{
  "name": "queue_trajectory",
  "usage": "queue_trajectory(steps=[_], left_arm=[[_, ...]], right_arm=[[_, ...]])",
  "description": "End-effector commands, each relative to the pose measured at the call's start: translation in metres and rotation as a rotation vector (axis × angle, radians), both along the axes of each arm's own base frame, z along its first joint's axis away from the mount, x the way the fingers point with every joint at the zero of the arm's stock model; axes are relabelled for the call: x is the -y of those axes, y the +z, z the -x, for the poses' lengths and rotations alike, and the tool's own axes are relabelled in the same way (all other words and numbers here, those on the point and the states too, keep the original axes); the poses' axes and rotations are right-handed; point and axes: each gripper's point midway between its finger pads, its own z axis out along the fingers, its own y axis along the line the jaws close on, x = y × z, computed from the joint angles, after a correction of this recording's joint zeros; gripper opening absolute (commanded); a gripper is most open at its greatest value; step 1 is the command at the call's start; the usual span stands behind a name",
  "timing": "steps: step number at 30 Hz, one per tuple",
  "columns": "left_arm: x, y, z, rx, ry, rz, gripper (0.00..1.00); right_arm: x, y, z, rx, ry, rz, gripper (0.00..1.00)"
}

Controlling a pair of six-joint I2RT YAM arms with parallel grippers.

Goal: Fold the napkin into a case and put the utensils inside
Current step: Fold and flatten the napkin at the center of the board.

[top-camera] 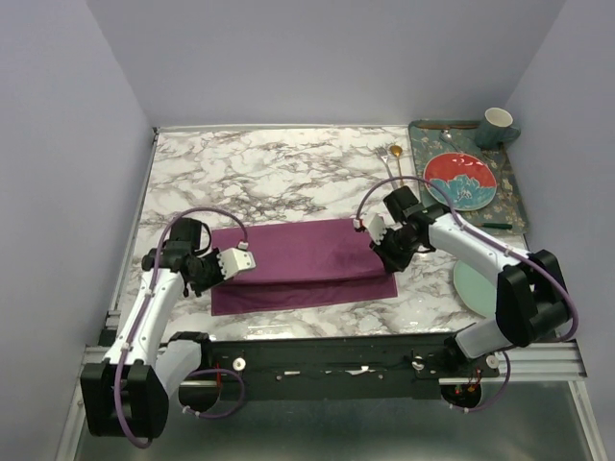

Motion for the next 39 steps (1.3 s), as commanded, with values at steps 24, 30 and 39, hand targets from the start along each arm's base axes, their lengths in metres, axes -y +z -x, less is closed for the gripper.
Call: queue_trajectory(steps=[24,30,39], left_arm=[[-0.011,-0.075,-0.01,-0.126,-0.066,-0.247,0.0],[0.002,-0.067,-0.054,-0.108,-0.036,-0.211,0.0],[0.002,-0.034,-0.059,-0.064,-0.068,-0.182,0.0]], right_arm=[[0.008,-0.065,0.006,-0.075,-0.06,0.162,0.01],[0.005,-0.058,-0.007,-0.046,-0.099,0.174,0.01],[-0.003,-0.029,-0.025,0.006,-0.117,0.142,0.01]])
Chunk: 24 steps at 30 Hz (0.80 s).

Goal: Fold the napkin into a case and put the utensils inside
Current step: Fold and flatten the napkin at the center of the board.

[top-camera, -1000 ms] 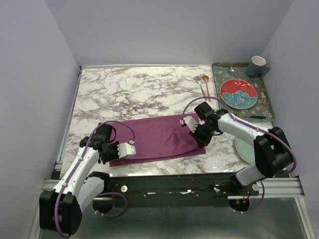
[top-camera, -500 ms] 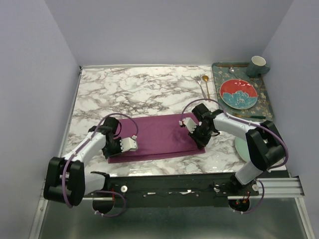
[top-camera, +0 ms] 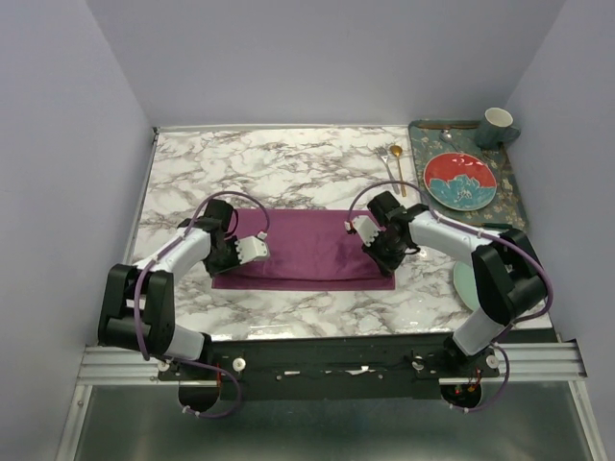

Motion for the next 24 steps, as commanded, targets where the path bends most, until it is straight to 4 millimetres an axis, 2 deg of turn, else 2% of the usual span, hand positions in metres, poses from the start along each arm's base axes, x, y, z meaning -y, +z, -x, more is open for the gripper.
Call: queue_trajectory(steps=[1,7,10,17,24], left_arm=[[0.002,0.023,-0.005,0.061,-0.036,0.036,0.0],[0.006,0.037,0.01,0.061,-0.069,0.064,0.0],[0.006,0.038,0.018,0.055,-0.082,0.07,0.0],[0.001,0.022,0.033,0.004,-0.094,0.052,0.0],[-0.002,0.009,0.031,-0.005,-0.093,0.032,0.0]], right_arm=[[-0.003,0.014,-0.02,0.059,-0.018,0.01,0.01],[-0.001,0.023,-0.02,0.078,-0.003,0.011,0.01],[0.002,0.02,-0.019,0.077,0.006,0.024,0.01],[0.006,0.013,-0.014,0.064,0.01,0.038,0.01],[0.003,0.006,-0.007,0.023,0.02,0.024,0.01]])
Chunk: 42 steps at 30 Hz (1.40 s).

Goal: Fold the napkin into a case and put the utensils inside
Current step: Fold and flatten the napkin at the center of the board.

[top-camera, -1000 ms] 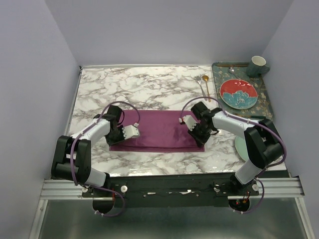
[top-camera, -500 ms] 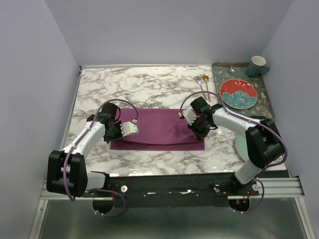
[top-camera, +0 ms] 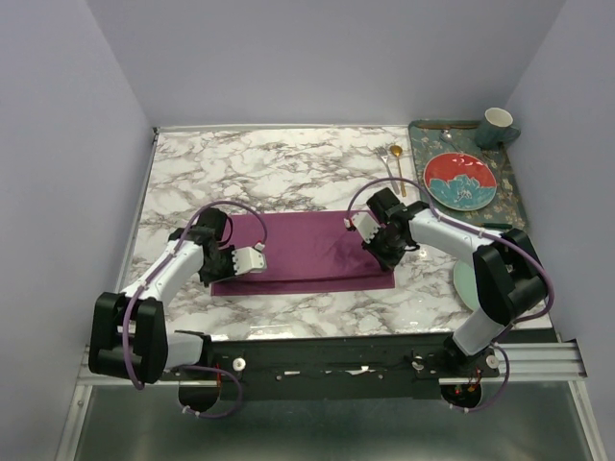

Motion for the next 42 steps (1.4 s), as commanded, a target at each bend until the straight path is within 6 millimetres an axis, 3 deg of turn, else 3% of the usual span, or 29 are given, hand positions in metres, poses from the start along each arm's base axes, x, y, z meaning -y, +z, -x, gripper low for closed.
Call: queue_trajectory(steps=[1,4,10,13,20,23,27,30,42], left_arm=[[-0.001,-0.011,0.003,-0.022,-0.012,-0.003,0.0],[0.001,-0.011,0.005,-0.028,-0.017,0.007,0.0],[0.011,0.004,0.019,-0.029,-0.049,0.075,0.27],[0.01,0.002,0.021,-0.017,-0.048,0.074,0.31],[0.01,-0.005,0.023,-0.049,-0.025,0.074,0.39],[0.01,-0.005,0.022,-0.039,-0.027,0.073,0.34],[0.01,-0.007,0.019,-0.046,-0.027,0.069,0.1],[0.01,-0.005,0.018,-0.041,-0.027,0.068,0.0],[0.01,0.028,0.003,0.059,-0.006,0.095,0.0]], right_arm=[[0.003,-0.005,0.009,-0.03,0.019,0.01,0.01],[0.004,-0.009,0.013,-0.051,0.024,0.008,0.02],[-0.006,0.01,0.019,-0.073,0.051,-0.053,0.21],[-0.007,0.016,0.014,-0.054,0.059,-0.055,0.21],[-0.004,0.006,0.016,-0.078,0.076,-0.033,0.21],[-0.003,0.003,0.017,-0.076,0.08,-0.027,0.18],[-0.003,0.001,0.017,-0.081,0.077,-0.025,0.1],[-0.003,0.004,0.015,-0.07,0.072,-0.028,0.01],[-0.005,0.034,0.008,-0.006,0.077,-0.052,0.01]])
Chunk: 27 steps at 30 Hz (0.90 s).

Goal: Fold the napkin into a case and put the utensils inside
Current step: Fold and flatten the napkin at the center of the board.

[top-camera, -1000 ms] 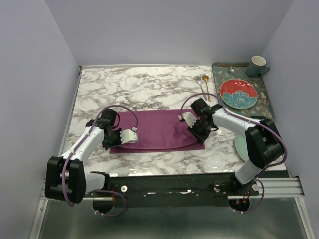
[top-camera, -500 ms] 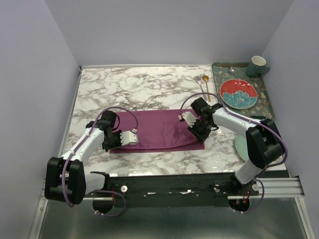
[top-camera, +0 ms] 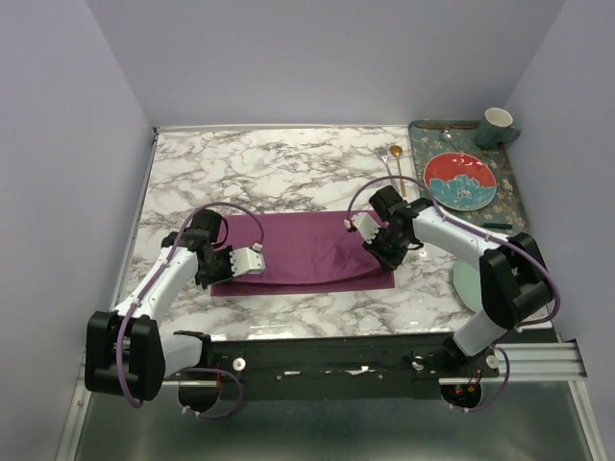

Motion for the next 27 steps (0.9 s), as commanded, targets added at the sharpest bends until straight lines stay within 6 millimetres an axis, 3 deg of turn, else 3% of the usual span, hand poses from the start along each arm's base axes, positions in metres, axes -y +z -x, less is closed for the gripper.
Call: queue_trajectory(steps=[1,5,11,22,27], left_arm=[[0.004,0.026,-0.009,0.074,0.004,0.044,0.0],[0.001,0.039,-0.009,0.125,-0.001,0.037,0.0],[-0.005,0.04,0.001,0.159,-0.008,0.015,0.0],[-0.003,0.017,0.01,0.077,-0.004,0.023,0.0],[-0.003,0.002,0.016,0.022,0.008,0.023,0.0]], right_arm=[[-0.003,0.026,-0.004,0.042,0.007,-0.031,0.01],[-0.005,0.036,-0.003,0.055,0.011,-0.043,0.01],[-0.003,0.034,0.003,0.036,0.011,-0.046,0.01],[-0.002,0.004,0.004,-0.003,0.007,-0.017,0.01],[-0.002,0.0,-0.002,0.009,0.008,-0.009,0.07]])
